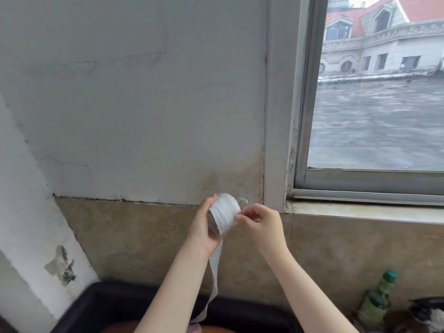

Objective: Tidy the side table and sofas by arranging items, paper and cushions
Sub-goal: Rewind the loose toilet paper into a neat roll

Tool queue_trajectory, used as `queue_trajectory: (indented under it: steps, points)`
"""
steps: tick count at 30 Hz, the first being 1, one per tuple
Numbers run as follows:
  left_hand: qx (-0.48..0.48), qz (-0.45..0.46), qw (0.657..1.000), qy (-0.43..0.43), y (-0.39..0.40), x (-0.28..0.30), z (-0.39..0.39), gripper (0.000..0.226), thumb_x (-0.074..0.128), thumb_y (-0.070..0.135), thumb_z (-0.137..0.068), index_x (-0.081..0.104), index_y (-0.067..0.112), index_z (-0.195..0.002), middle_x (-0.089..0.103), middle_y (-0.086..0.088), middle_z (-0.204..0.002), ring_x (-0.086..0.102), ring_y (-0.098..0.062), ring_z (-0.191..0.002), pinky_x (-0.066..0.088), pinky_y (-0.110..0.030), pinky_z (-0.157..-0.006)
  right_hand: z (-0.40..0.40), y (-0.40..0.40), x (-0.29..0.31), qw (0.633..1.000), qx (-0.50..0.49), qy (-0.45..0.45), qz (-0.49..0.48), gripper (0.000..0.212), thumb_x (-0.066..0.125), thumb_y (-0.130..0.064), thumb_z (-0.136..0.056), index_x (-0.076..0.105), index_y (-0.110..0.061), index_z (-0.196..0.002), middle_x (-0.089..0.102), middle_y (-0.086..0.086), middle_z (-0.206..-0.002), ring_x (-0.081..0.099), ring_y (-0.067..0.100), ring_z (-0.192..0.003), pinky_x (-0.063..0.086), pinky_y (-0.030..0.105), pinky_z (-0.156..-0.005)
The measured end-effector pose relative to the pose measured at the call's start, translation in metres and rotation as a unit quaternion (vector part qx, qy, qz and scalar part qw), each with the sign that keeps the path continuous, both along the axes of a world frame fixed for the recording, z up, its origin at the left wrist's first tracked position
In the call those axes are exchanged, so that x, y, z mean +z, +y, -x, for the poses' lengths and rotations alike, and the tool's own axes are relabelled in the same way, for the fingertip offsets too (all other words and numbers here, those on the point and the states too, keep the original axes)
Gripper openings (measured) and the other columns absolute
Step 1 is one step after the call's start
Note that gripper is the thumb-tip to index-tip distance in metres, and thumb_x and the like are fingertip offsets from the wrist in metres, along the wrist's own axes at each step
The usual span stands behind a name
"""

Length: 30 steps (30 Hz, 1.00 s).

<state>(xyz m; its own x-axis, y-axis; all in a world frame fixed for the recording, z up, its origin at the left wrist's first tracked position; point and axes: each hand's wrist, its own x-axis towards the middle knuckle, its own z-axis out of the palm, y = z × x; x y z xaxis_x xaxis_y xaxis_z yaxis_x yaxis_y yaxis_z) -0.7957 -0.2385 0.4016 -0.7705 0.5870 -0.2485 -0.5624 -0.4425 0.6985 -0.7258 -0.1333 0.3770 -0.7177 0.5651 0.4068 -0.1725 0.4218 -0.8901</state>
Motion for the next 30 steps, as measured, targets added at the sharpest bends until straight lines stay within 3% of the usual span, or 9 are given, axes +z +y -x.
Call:
queue_trajectory:
  steps: [5,8,12,14,18,24,27,29,30]
  points:
    - [-0.01,0.016,1.0,0.025,0.0,-0.001,0.0,0.03,0.053,0.026,-0.092,0.062,-0.003,-0.094,0.071,-0.019,-0.082,0.069,-0.027,-0.074,0.055,-0.036,-0.07,0.0,-0.001,-0.001,1.0,0.022,-0.009,0.011,0.018,0.073,-0.005,-0.076,0.063,-0.018,-0.07,0.063,-0.007,-0.067,0.056,-0.003,-0.062,0.043,0.01,-0.062]
    - [-0.031,0.024,0.998,0.041,-0.001,-0.003,-0.003,0.032,0.059,0.028,-0.087,0.063,-0.003,-0.095,0.072,-0.019,-0.085,0.07,-0.026,-0.075,0.052,-0.036,-0.08,0.0,-0.001,0.001,0.998,0.036,0.001,0.044,0.022,0.074,-0.003,-0.075,0.06,-0.017,-0.065,0.059,-0.009,-0.062,0.053,-0.004,-0.056,0.042,0.009,-0.058]
    - [-0.048,0.007,0.995,0.082,-0.005,-0.011,0.001,0.085,0.089,0.03,-0.054,0.053,-0.004,-0.122,0.062,-0.025,-0.12,0.063,-0.033,-0.107,0.048,-0.044,-0.095,0.001,0.006,0.003,0.995,0.081,-0.024,0.057,0.029,0.066,-0.002,-0.082,0.054,-0.017,-0.061,0.05,-0.01,-0.057,0.043,-0.004,-0.05,0.034,0.011,-0.053]
    - [-0.057,0.004,0.994,0.091,-0.005,-0.015,0.006,0.097,0.095,0.028,-0.036,0.055,-0.002,-0.119,0.062,-0.025,-0.117,0.064,-0.033,-0.102,0.05,-0.044,-0.091,0.001,0.009,0.003,0.994,0.098,-0.041,0.037,0.032,0.062,-0.002,-0.085,0.051,-0.019,-0.06,0.049,-0.01,-0.058,0.042,0.001,-0.055,0.033,0.018,-0.057]
    - [-0.067,-0.001,0.995,0.072,-0.006,-0.015,0.007,0.069,0.081,0.02,-0.043,0.059,0.0,-0.105,0.07,-0.019,-0.089,0.069,-0.029,-0.08,0.057,-0.042,-0.074,0.0,0.012,0.003,0.993,0.1,-0.061,0.003,0.032,0.058,-0.001,-0.086,0.049,-0.019,-0.062,0.052,-0.006,-0.061,0.047,0.008,-0.06,0.037,0.024,-0.06]
    - [-0.06,0.016,0.998,0.022,-0.002,-0.01,-0.001,0.041,0.073,0.014,-0.064,0.059,0.001,-0.1,0.069,-0.017,-0.081,0.069,-0.026,-0.071,0.058,-0.039,-0.065,0.002,0.007,0.002,0.998,0.048,-0.035,-0.029,0.029,0.065,0.0,-0.08,0.05,-0.019,-0.064,0.052,-0.009,-0.06,0.047,0.0,-0.054,0.036,0.014,-0.056]
    - [-0.038,0.05,0.998,0.0,0.0,-0.008,0.0,0.035,0.067,0.022,-0.073,0.059,0.004,-0.101,0.065,-0.017,-0.089,0.064,-0.028,-0.079,0.058,-0.038,-0.062,-0.001,0.005,-0.001,0.981,-0.016,0.016,-0.192,0.022,0.071,0.0,-0.073,0.058,-0.012,-0.085,0.054,-0.01,-0.08,0.051,0.0,-0.073,0.039,0.018,-0.068]
    - [-0.021,0.056,0.998,-0.01,0.0,-0.006,0.001,0.028,0.064,0.025,-0.081,0.06,0.005,-0.1,0.064,-0.017,-0.088,0.063,-0.029,-0.079,0.057,-0.039,-0.06,-0.001,0.009,-0.005,0.944,0.02,0.002,-0.328,0.052,0.076,-0.008,-0.067,0.056,-0.017,-0.114,0.055,-0.007,-0.115,0.051,0.012,-0.108,0.036,0.027,-0.088]
    - [-0.021,0.047,0.999,-0.016,0.0,-0.005,0.001,0.029,0.063,0.028,-0.083,0.061,0.005,-0.101,0.065,-0.017,-0.087,0.064,-0.029,-0.079,0.056,-0.04,-0.062,0.0,0.01,-0.007,0.927,0.057,-0.033,-0.37,0.069,0.078,-0.014,-0.066,0.048,-0.024,-0.129,0.045,-0.01,-0.134,0.039,0.012,-0.126,0.028,0.029,-0.098]
